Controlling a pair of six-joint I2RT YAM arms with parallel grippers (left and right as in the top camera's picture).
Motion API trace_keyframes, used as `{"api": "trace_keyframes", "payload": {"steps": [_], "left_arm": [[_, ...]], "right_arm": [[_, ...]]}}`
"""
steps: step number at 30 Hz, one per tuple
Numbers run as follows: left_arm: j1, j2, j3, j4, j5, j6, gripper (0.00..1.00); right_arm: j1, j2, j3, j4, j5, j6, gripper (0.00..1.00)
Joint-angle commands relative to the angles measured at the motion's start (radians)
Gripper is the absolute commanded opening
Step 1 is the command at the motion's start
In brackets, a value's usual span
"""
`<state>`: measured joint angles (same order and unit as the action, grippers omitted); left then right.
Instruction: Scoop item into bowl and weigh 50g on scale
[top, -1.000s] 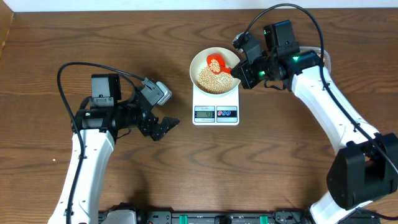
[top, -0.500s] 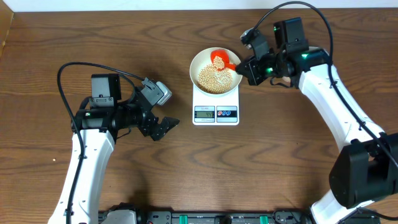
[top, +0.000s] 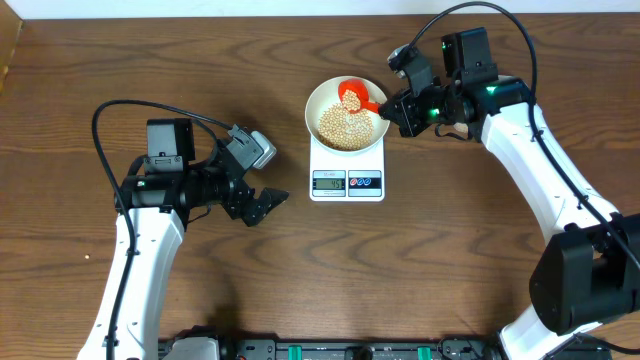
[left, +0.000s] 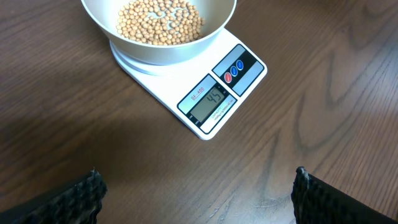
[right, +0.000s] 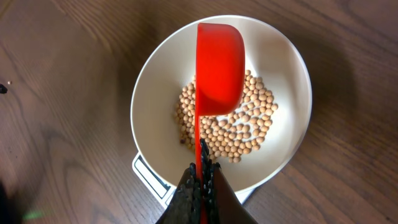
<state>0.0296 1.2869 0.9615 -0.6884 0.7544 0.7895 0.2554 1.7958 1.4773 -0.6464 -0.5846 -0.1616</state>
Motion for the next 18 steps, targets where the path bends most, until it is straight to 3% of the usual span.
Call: {"api": "trace_keyframes", "payload": {"steps": [1,18], "left_arm": [[-0.003,-0.002,-0.002,-0.003,0.016,-0.001,0.98],[-0.003,-0.002,-0.002,-0.003,0.016,-0.001,0.98]], "right_arm": [[0.000,-0.023,0.015,0.003,-0.021,0.011,0.01],[0.000,-0.023,0.015,0.003,-0.029,0.019,0.01]]}}
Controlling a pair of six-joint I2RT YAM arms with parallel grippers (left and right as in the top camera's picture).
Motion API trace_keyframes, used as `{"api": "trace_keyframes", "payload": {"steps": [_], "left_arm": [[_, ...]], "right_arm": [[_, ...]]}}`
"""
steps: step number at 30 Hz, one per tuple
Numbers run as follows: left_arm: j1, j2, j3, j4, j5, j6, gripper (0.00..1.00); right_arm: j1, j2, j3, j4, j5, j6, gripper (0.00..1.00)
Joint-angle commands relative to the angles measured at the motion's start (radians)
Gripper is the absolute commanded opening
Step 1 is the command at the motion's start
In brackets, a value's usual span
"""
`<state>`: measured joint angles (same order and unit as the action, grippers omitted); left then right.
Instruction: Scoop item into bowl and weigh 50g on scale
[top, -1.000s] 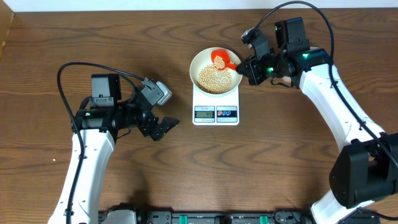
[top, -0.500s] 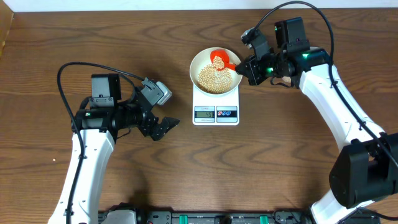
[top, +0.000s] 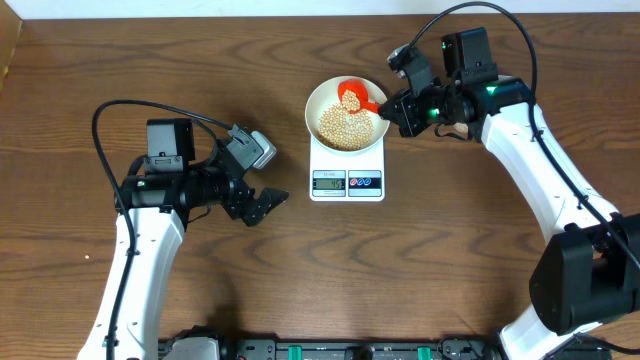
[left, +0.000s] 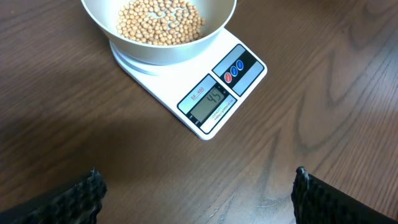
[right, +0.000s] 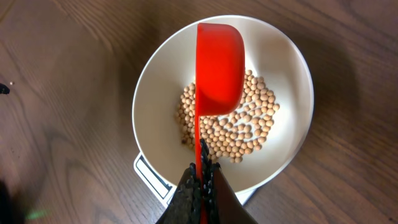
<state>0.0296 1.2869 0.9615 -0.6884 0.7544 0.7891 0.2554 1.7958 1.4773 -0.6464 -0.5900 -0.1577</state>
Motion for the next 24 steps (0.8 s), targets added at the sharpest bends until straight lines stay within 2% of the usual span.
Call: {"api": "trace_keyframes", "payload": {"steps": [1,9,24], "left_arm": [[-0.003,-0.002,-0.002,-0.003,0.016,0.000,0.98],[-0.003,-0.002,-0.002,-0.003,0.016,0.000,0.98],[-0.003,-0.002,-0.002,-0.003,0.016,0.000,0.98]], "right_arm": [[0.000,-0.023,0.015,0.003,-0.023,0.015,0.01],[0.000,-0.023,0.015,0.007,-0.023,0.008,0.01],[0.001,-0.023,0.015,-0.001,0.016,-0.089,0.01]]}}
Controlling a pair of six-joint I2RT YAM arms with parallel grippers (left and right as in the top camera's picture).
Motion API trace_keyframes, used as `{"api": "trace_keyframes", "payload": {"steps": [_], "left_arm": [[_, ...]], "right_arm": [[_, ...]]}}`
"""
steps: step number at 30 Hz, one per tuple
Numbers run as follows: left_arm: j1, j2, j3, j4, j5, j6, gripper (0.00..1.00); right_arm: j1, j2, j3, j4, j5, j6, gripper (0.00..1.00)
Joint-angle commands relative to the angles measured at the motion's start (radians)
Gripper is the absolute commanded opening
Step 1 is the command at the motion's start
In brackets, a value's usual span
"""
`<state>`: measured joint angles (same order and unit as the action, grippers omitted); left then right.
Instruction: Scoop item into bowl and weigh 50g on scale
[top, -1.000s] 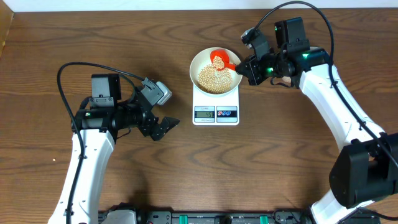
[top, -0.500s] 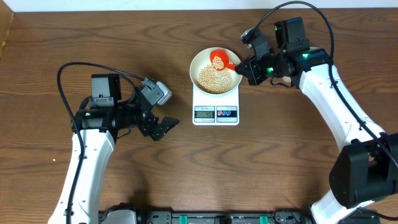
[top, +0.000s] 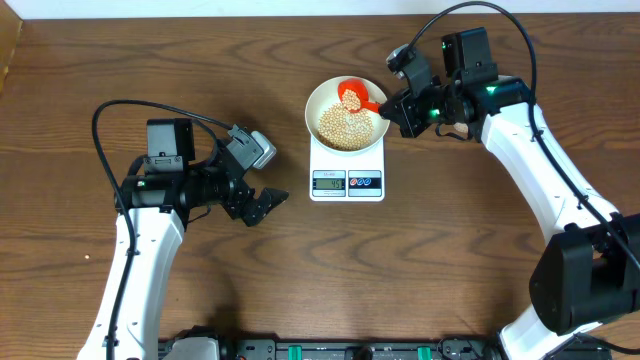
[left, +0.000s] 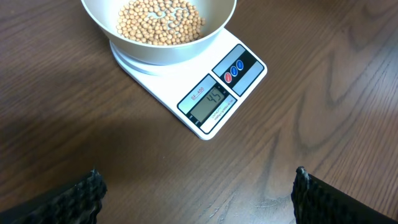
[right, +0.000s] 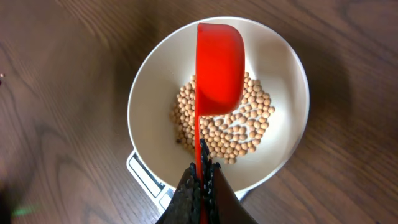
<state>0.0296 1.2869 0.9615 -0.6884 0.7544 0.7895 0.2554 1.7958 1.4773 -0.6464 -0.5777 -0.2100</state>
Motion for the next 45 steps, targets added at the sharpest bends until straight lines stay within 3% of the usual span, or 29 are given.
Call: {"api": "trace_keyframes", "payload": {"steps": [1,45], "left_arm": [[-0.003,-0.002,-0.002,-0.003,0.016,-0.001,0.98],[-0.003,-0.002,-0.002,-0.003,0.016,-0.001,0.98]], "right_arm": [[0.001,-0.023,0.015,-0.001,0.003,-0.039,0.01],[0.002,-0.023,0.015,-0.001,0.003,-0.215,0.01]]}}
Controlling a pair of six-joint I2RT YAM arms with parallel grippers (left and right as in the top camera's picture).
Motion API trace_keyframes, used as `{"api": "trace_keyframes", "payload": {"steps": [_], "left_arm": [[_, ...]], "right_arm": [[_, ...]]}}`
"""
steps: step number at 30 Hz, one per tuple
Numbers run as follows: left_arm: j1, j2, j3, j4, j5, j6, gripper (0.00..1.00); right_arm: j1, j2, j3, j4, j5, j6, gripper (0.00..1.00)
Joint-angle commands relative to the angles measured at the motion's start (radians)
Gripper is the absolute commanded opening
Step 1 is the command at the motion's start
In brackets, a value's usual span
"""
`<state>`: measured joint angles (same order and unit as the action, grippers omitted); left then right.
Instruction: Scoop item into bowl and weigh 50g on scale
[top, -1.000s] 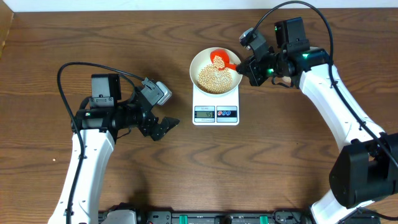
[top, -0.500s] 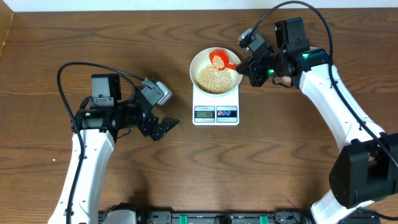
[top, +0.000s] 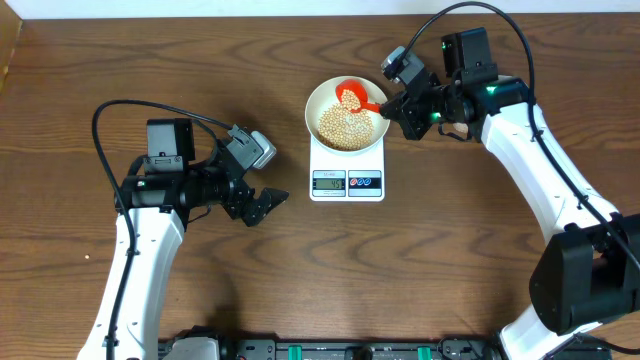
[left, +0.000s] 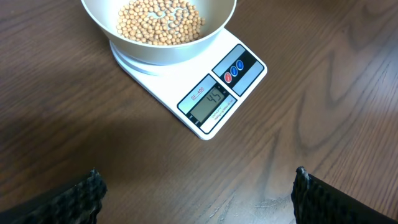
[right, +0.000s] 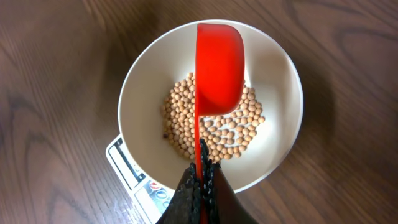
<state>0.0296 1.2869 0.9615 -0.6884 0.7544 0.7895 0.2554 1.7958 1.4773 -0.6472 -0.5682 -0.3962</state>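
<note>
A cream bowl (top: 325, 97) of tan beans (top: 340, 125) sits on the white scale (top: 347, 182); its display (left: 211, 99) reads 45. My right gripper (right: 200, 163) is shut on the handle of a red scoop (right: 217, 68), held on its side over the bowl (right: 149, 87), with some beans still in the scoop (top: 352, 96). My left gripper (left: 196, 186) is open over bare table, near the scale's (left: 239, 62) front, nothing between its fingers.
The wooden table (top: 450, 250) surrounds the scale. A cardboard edge (top: 8, 40) shows at the far left. The left arm (top: 170, 190) rests left of the scale, the right arm (top: 520, 130) reaches in from the right.
My right gripper has drawn back and up a little with the scoop, so the bowl looks smaller and more of the scale shows. The reading stays at 45.
Throughout, my right gripper held the red scoop tilted over the bowl while the display read 45. The wrist shifted slightly from moment to moment. My left gripper stayed open and still near the scale.
</note>
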Motion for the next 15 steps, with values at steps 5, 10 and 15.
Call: {"api": "trace_keyframes", "payload": {"steps": [5,10,15], "left_arm": [[-0.003,-0.002,-0.002,-0.003,0.016,-0.001,0.98],[-0.003,-0.002,-0.002,-0.003,0.016,-0.001,0.98],[-0.003,-0.002,-0.002,-0.003,0.016,-0.001,0.98]], "right_arm": [[0.002,-0.023,0.015,0.000,-0.006,-0.033,0.01],[0.002,-0.023,0.015,-0.001,-0.006,-0.056,0.01],[0.002,-0.023,0.015,-0.002,0.027,-0.071,0.01]]}}
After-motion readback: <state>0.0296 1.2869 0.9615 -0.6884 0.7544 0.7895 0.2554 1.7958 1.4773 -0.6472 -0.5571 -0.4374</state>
